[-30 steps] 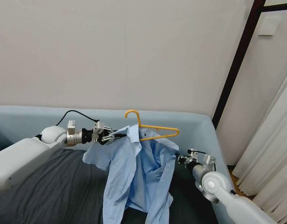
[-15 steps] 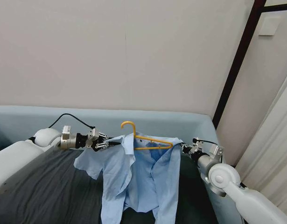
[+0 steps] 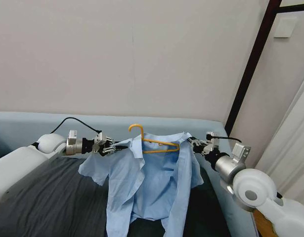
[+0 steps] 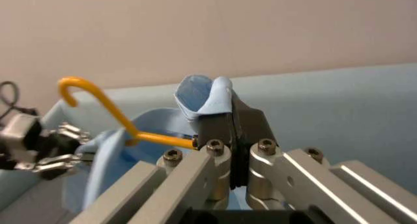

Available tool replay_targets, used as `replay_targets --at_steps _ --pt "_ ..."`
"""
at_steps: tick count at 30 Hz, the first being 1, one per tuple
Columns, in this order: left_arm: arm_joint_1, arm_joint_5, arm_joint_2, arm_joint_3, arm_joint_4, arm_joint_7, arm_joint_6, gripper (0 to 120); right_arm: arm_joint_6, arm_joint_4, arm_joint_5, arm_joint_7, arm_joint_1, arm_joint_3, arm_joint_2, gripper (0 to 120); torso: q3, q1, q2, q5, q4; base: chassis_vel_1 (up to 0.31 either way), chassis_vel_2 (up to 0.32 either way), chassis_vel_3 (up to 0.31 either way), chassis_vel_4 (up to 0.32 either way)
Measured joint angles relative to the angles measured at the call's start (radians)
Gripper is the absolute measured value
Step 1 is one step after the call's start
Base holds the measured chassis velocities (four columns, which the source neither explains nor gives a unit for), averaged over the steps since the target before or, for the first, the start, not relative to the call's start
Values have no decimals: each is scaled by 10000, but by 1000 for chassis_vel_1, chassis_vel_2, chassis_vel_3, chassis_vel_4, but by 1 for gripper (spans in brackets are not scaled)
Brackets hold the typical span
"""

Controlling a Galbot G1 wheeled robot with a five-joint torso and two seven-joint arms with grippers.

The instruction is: Pick up the clothes from the sofa and hang them on the clothes hanger.

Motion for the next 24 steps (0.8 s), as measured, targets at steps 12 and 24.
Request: replay_targets --at_steps 12,24 --pt "-1001 -778 -608 1095 -279 -824 337 7 75 1780 -1380 -737 -266 -728 -692 0 1 0 1 0 -3 0 0 0 0" --pt "-2620 -2457 -605 2222 -535 -974 561 7 625 1377 -3957 -1874 -529 -1845 -1082 0 1 0 0 0 -1 0 0 0 0"
